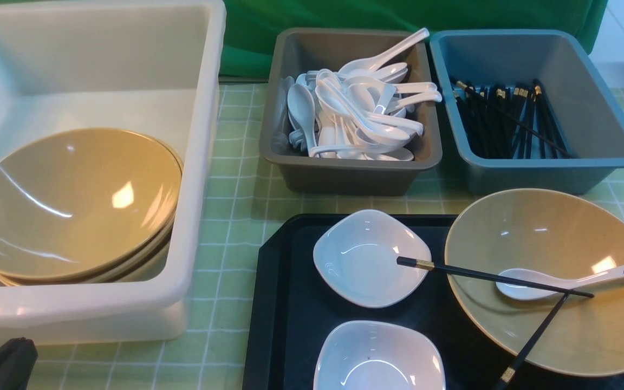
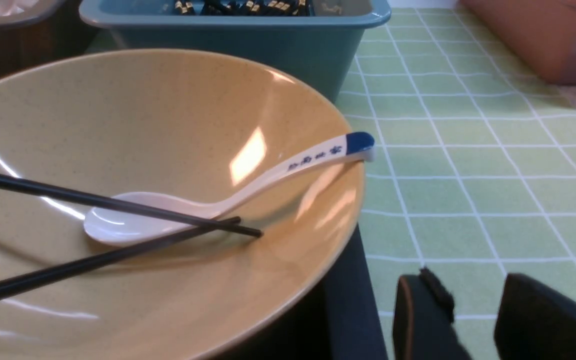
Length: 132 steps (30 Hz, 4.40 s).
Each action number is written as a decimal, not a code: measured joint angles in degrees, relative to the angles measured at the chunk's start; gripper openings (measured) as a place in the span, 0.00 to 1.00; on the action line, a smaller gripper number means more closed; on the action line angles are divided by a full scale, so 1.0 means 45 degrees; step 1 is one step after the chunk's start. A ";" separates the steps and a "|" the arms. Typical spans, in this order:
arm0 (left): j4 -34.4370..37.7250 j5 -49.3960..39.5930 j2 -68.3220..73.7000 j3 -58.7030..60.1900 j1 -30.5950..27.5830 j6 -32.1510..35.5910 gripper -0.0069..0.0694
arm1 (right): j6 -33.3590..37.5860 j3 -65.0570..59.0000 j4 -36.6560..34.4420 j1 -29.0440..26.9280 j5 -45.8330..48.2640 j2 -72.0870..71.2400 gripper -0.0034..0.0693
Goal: On green table put chopsticks spoon bowls plates into blue grey white boxes.
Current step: 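Move the grippers toward the tableware on the black tray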
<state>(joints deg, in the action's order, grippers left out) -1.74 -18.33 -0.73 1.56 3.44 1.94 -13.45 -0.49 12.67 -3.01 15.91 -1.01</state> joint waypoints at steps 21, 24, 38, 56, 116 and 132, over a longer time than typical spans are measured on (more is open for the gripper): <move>-0.0046 0.0390 0.0000 0.0000 0.0000 -0.0021 0.09 | -0.1367 -0.0244 -0.0041 0.0000 -0.3728 0.0000 0.37; -0.0033 0.1602 0.0000 0.0000 0.0000 -0.0037 0.09 | -0.2133 -0.0244 -0.0041 0.0000 -0.4562 0.0000 0.37; 0.1780 0.6471 0.0000 0.0000 0.0125 -0.1995 0.09 | -0.5465 -0.0244 -0.0041 0.0000 -0.7587 0.0000 0.37; 0.2509 0.1623 0.5569 -0.8462 0.0125 -0.3077 0.09 | -0.3348 0.8823 -0.0041 0.0000 -0.0836 0.6745 0.37; 1.1434 -0.5766 0.9780 -0.9608 0.4527 0.8034 0.09 | 2.0597 1.0256 -0.7686 0.2704 0.2862 1.8764 0.79; 1.1434 -0.5731 0.9780 -0.9608 0.4527 0.7964 0.09 | 2.0644 1.0256 -0.8742 0.2704 0.0969 1.9840 0.79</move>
<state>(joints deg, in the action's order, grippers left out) 49.71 -44.12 43.28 -41.67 23.82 37.78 79.44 45.66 -26.67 9.16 20.27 88.27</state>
